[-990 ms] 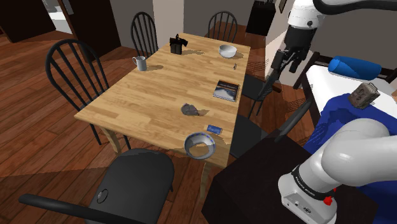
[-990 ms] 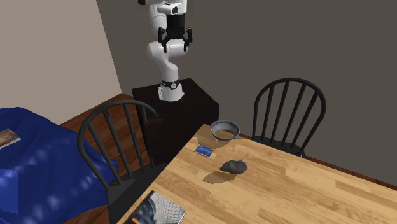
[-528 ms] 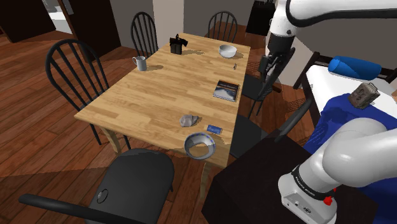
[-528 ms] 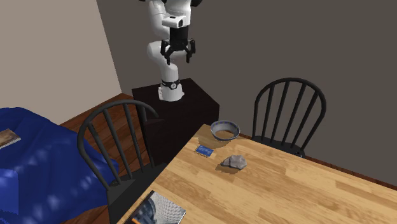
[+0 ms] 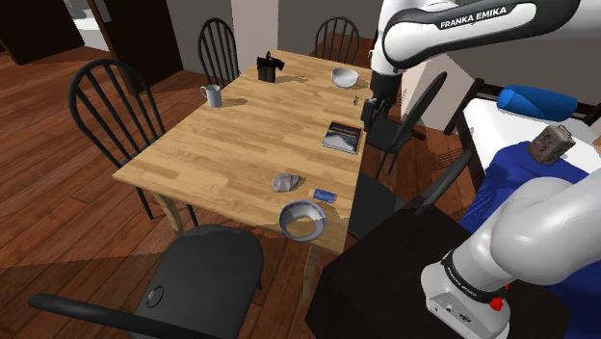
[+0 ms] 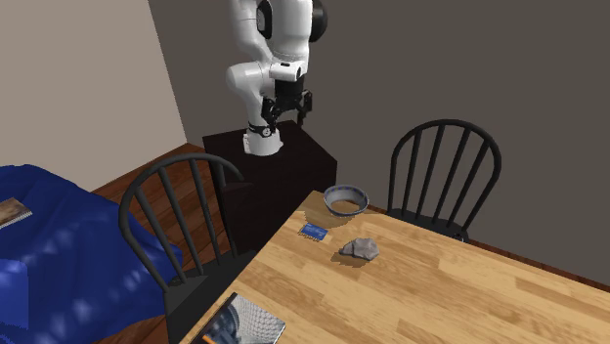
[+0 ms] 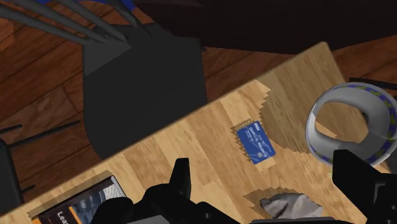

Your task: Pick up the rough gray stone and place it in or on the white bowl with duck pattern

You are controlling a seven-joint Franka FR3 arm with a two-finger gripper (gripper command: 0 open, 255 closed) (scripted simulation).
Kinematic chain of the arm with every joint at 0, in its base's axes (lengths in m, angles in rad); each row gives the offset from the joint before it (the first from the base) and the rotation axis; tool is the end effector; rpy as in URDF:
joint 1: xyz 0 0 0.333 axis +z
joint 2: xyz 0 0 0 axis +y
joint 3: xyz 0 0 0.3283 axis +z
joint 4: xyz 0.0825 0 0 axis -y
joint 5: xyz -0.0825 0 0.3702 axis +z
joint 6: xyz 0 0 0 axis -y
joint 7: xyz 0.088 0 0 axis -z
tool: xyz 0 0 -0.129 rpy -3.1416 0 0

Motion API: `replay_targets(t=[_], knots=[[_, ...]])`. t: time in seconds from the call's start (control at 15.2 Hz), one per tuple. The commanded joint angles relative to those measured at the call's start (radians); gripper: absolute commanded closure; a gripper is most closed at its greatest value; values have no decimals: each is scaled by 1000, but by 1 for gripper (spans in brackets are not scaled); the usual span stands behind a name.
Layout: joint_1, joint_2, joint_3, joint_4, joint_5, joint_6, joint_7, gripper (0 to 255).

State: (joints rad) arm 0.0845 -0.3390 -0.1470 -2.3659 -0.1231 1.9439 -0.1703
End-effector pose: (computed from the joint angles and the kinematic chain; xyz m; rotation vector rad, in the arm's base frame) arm 0.4135 -0.0387 0.4437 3.0735 0.2587 -0.1414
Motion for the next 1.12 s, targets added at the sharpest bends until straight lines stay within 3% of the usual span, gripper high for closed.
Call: replay_targets(t=[0.0, 0.53, 1.06], knots=[[12, 89, -8, 39, 6, 54, -42, 0], [44, 390, -3, 193, 49, 206, -190, 0], [55, 683, 39, 411, 82, 287, -317, 0]])
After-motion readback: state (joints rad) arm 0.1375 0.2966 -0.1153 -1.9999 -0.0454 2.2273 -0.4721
